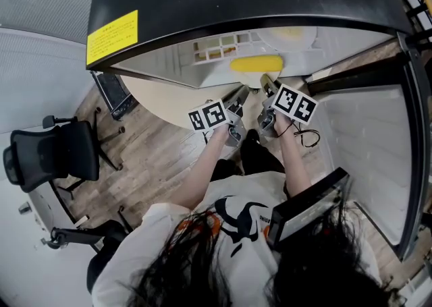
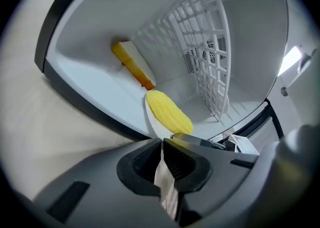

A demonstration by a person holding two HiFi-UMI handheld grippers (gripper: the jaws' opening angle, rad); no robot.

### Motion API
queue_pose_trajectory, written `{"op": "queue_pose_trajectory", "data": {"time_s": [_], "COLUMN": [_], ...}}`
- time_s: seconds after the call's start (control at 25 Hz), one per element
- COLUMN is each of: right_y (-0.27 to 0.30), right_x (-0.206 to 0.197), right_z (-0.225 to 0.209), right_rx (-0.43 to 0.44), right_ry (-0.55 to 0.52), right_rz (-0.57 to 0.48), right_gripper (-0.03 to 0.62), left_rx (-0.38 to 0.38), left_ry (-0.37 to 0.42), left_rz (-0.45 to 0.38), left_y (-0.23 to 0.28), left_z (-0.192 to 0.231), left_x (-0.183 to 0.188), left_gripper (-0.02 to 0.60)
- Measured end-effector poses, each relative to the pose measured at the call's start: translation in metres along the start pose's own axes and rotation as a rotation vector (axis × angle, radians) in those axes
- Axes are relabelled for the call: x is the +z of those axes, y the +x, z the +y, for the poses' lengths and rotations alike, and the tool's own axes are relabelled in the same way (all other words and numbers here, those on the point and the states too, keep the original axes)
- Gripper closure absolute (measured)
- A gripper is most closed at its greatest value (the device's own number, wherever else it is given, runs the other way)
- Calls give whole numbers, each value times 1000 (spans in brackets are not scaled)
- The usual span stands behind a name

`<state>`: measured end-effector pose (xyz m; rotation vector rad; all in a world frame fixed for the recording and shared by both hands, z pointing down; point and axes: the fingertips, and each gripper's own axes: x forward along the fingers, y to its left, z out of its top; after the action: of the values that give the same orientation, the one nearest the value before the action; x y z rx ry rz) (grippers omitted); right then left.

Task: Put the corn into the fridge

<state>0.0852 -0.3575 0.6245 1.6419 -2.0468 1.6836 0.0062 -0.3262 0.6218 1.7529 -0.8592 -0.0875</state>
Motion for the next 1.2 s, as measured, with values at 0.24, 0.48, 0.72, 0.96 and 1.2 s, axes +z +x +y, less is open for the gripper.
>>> {"op": "queue_pose_trajectory", "data": {"time_s": [0.24,0.48,0.72,0.96,1.2], "right_y": [-3,-3,2,3,2], "right_x": [0,-7,-8,-8,-9], "right_z": [-7,-5,-4,-4,-2], "right_rx": [-44,-26,-26,-20,-7], "right_ry": [66,118,166,166,159], "right_rz": [1,21,5,21,69], "right_gripper": [488,480,482,482,482], "left_rx": [10,42,11,-63,-70], "left_ry": [-27,-41,-26,-106,-121], "left_rz": [-14,-43,-28,110,95], "left_y": [8,11,10,26,34], "left_z": [0,4,-4,-15,-18], "left_x": [10,20,24,-18,-15], "left_gripper": [560,566,568,566,560]}}
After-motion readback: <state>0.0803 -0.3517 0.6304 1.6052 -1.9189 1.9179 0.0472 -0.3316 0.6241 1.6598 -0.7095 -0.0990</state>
